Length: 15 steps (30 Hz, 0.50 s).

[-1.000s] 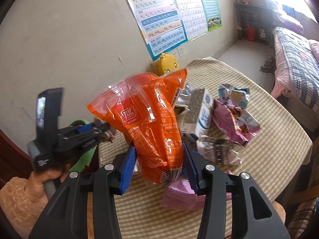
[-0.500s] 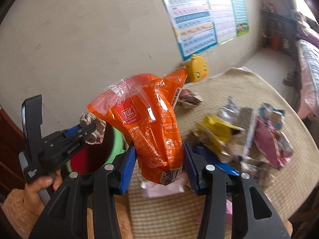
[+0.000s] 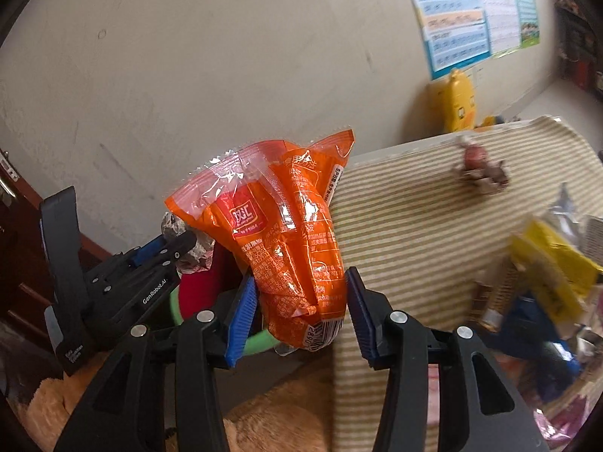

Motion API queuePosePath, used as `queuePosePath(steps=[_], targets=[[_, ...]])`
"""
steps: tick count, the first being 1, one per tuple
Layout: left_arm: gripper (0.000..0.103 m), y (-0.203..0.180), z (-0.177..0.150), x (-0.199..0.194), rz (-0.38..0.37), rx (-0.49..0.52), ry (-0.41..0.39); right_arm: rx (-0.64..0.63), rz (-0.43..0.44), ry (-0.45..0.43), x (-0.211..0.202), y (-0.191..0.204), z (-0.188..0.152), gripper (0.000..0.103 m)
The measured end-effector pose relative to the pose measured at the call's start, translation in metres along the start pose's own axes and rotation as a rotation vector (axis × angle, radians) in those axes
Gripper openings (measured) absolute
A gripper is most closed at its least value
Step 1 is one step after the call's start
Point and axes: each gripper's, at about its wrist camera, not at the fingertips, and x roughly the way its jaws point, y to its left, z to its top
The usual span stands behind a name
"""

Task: Collect trash
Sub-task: 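Carry both items over the green bucket and open both tools to drop them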

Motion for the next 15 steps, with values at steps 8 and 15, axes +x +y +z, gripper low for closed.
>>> queuePosePath(steps=[8, 15], targets=[[0.03, 0.025, -0.007, 0.016, 0.029, -0.046, 0.043, -0.016, 0.041, 0.057, 0.037, 0.024, 0.017, 0.046], [0.03, 0.035, -0.011, 0.023, 0.037, -0.061, 0.058, -0.041, 0.045, 0.069, 0.052, 0.035, 0.025, 0.046]])
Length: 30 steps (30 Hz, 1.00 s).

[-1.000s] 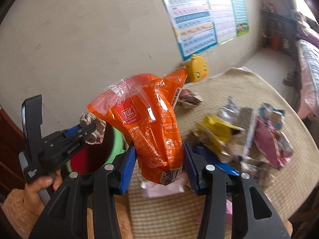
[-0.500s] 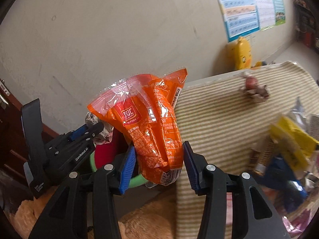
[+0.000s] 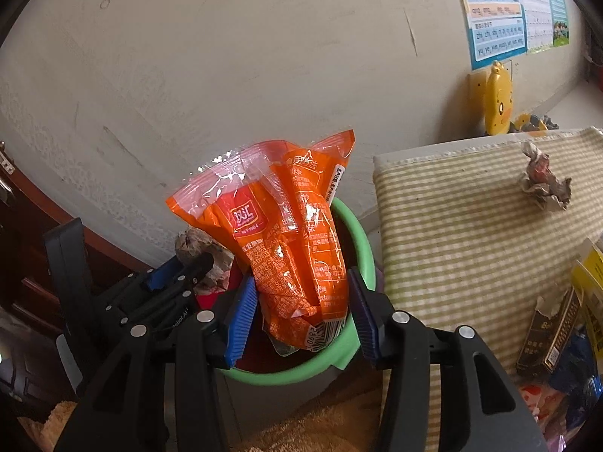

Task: Collect trash
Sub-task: 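Carry both items over the green bucket and open both tools to drop them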

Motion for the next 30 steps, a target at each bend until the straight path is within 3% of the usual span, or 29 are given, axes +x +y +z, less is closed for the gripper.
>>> queuePosePath(steps=[12, 14, 15, 16, 18, 30], targets=[[0.03, 0.004, -0.001, 0.005, 0.0, -0.01, 0.011, -0.011, -0.016, -0.002, 0.004, 0.002, 0.004, 0.046], [0.035, 0.005, -0.001, 0.006, 0.006, -0.018, 0.012, -0.009, -0.017, -0.004, 0.004, 0.003, 0.004, 0.047], [0.042, 0.006, -0.001, 0.006, 0.01, -0.022, 0.014, -0.008, -0.018, -0.007, 0.004, 0.003, 0.004, 0.05], [0.058, 0.007, -0.001, 0.007, 0.019, -0.028, 0.015, -0.005, -0.021, -0.008, 0.004, 0.002, 0.004, 0.054], [0.072, 0.008, -0.001, 0.006, 0.029, -0.032, 0.005, 0.004, -0.02, -0.016, 0.003, 0.001, 0.004, 0.067], [0.073, -0.008, 0.004, -0.007, -0.006, 0.0, -0.016, -0.016, -0.08, -0.06, -0.026, -0.009, -0.006, 0.067]])
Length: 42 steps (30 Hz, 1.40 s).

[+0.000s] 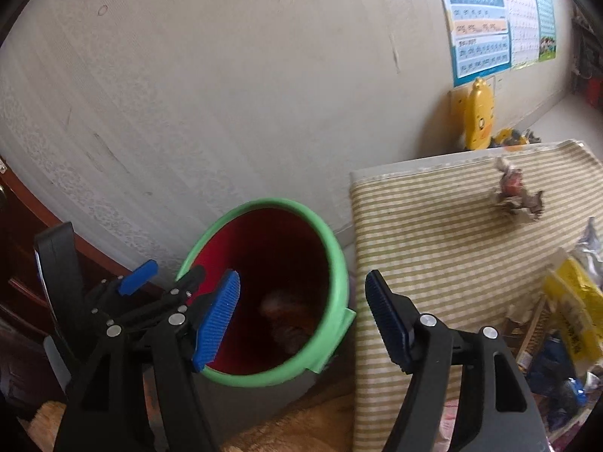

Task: Collect trash
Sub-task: 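Carry both items over the green bucket and open both tools to drop them, then grasp the pink strawberry-print carton with the left tool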

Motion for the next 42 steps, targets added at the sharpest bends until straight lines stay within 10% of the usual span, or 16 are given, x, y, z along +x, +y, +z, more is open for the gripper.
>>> queuePosePath(steps=[23, 31, 42], targets=[[0.073, -0.131, 0.0, -0.053, -0.207, 0.234, -0.05, 0.127, -0.324, -0.129, -0.121, -0.107, -0.074, 0.075], [0.075, -0.169, -0.03, -0.042, -0.315, 0.273, 0.053, 0.25, -0.426, -0.146, -0.152, -0.157, -0.108, 0.083], [0.075, -0.248, -0.087, -0.042, -0.445, 0.676, 0.138, 0.429, -0.356, -0.136, -0.169, -0.19, -0.14, 0.083]])
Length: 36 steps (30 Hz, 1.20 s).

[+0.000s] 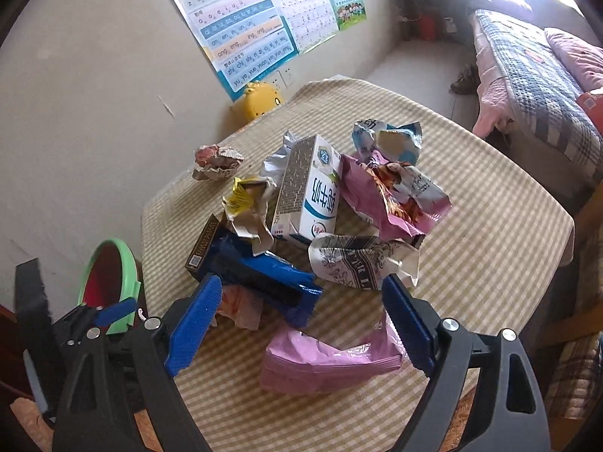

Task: Collect trash
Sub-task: 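Grasp the pink strawberry-print carton with the left tool, then grasp the blue wrapper with the right tool while the left tool holds the pink carton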

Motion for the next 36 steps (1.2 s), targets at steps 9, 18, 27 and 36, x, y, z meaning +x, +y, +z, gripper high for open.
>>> queuePosePath(steps=[9, 18, 27, 36], targets=[[0.053, 0.007, 0.004, 0.033, -0.049, -0.06, 0.105, -0.033, 0.011, 0.008, 0.003, 0.004, -0.004, 0.083], [0.052, 0.06, -0.002, -0.018, -0.05, -0.268, -0.003, -0.153, 0.008, 0.096, 0.031, 0.024, 0.002, 0.083], [0.054, 0.115, -0.014, -0.068, 0.162, -0.427, -0.153, -0.291, -0.03, 0.177, 0.064, 0.047, 0.006, 0.083], [0.055, 0.137, -0.024, -0.072, 0.204, -0.494, -0.156, -0.335, -0.006, 0.252, 0.084, 0.058, -0.007, 0.049]])
